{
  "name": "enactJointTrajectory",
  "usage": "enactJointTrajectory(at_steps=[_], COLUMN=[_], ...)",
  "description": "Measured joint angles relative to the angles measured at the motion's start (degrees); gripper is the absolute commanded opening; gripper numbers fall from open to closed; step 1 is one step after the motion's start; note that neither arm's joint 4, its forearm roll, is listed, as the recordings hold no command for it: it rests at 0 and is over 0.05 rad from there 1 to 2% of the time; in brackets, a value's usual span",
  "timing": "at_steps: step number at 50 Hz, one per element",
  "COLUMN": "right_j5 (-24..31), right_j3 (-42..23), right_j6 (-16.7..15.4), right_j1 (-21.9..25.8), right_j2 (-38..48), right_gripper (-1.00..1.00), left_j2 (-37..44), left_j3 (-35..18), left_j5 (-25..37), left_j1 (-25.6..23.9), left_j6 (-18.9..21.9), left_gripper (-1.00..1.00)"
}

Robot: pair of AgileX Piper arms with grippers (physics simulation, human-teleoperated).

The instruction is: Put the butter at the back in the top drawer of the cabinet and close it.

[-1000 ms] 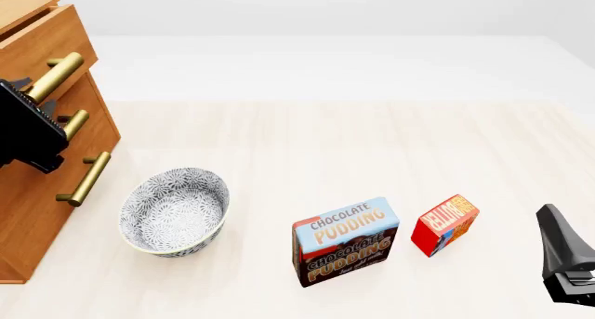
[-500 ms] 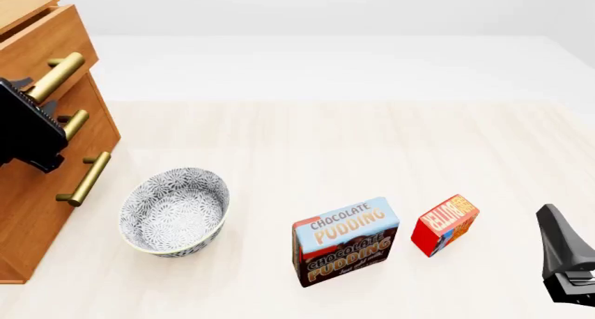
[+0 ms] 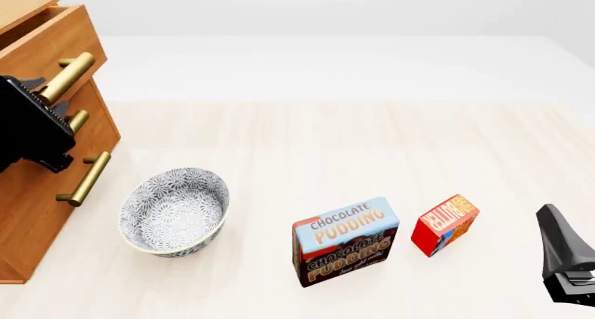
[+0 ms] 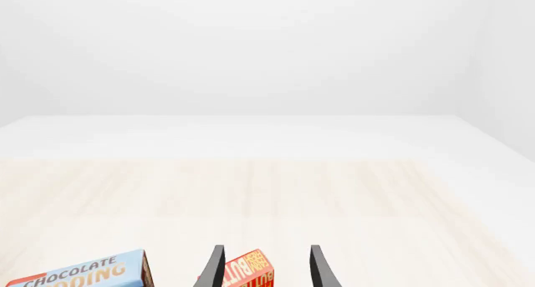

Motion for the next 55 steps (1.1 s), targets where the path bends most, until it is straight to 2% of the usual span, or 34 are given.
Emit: enactJointTrajectory(at_steps=[30,55], right_j5=[0.00,0.00], right_j3=[0.00,0.00], right_j6=[0.00,0.00], right_j1=[0.00,-0.01], right_j2=[0.00,0.00], right_gripper=[1.00,1.00], left_j2=[-0.55,-1.42], left_j3=[-0.50,-2.48], left_j5=[1.75,6.92], left_j1=[-2.79,-3.84], left_j6=[-1.76,-3.26], left_gripper=[-1.00,-1.00])
